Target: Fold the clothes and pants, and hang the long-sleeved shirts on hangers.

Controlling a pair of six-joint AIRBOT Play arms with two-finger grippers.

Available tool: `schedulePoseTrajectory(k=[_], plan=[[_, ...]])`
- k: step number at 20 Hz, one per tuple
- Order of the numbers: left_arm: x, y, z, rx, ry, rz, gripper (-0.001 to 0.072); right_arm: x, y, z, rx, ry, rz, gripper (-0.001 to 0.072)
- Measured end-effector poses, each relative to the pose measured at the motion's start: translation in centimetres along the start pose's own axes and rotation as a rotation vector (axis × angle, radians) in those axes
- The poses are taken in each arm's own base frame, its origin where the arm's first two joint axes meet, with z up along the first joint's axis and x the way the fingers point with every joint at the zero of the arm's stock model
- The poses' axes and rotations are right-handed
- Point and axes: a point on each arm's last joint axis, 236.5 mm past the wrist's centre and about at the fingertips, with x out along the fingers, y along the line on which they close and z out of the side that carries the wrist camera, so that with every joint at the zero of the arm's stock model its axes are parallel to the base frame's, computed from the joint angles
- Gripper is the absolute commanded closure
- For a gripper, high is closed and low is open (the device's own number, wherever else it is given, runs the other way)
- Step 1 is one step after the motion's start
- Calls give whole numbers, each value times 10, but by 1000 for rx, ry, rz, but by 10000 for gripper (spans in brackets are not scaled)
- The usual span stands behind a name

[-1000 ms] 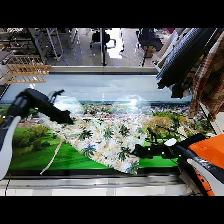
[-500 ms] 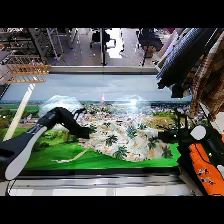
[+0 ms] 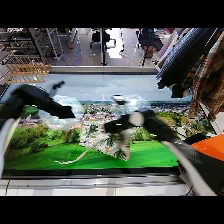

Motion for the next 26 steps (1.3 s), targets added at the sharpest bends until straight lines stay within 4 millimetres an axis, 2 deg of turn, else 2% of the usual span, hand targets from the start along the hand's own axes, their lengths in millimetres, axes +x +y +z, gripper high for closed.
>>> schedulePoseTrajectory(k=[1,3,4,5,6,8,10,11,12,13,15,17,20,23,26], plan=[[-20,0,1,1,-32,13,700,20,22,5,-25,24,31,465],[-51,4,2,-3,-83,41,700,39,52,14,-77,59,75,454],[-60,5,1,-6,-98,51,700,38,59,19,-110,68,84,363],[-65,6,1,-9,-105,55,700,29,59,25,-134,72,82,318],[-68,7,0,-11,-108,56,700,18,50,32,-148,68,63,313],[-63,8,-1,-12,-93,52,700,-14,9,44,-125,64,-7,311],[-46,3,-4,-5,-51,31,699,-48,-40,44,-48,70,-62,306],[-33,0,-6,-3,-22,18,699,-61,-66,35,4,86,-82,266],[-18,-1,-9,-1,9,7,699,-71,-89,22,60,105,-88,180],[-2,-3,-12,1,34,-4,699,-77,-105,6,112,130,-78,168],[34,-3,-17,-3,89,-21,699,-76,-127,-34,212,194,-23,168],[71,2,-26,-16,155,-32,700,-62,-135,-67,291,228,71,169],[115,18,-44,-63,250,-39,700,-31,-142,-96,379,223,175,170],[139,32,-58,-104,311,-40,700,-2,-143,-105,415,204,269,170],[149,37,-62,-117,329,-41,700,24,-138,-97,449,158,378,175]])
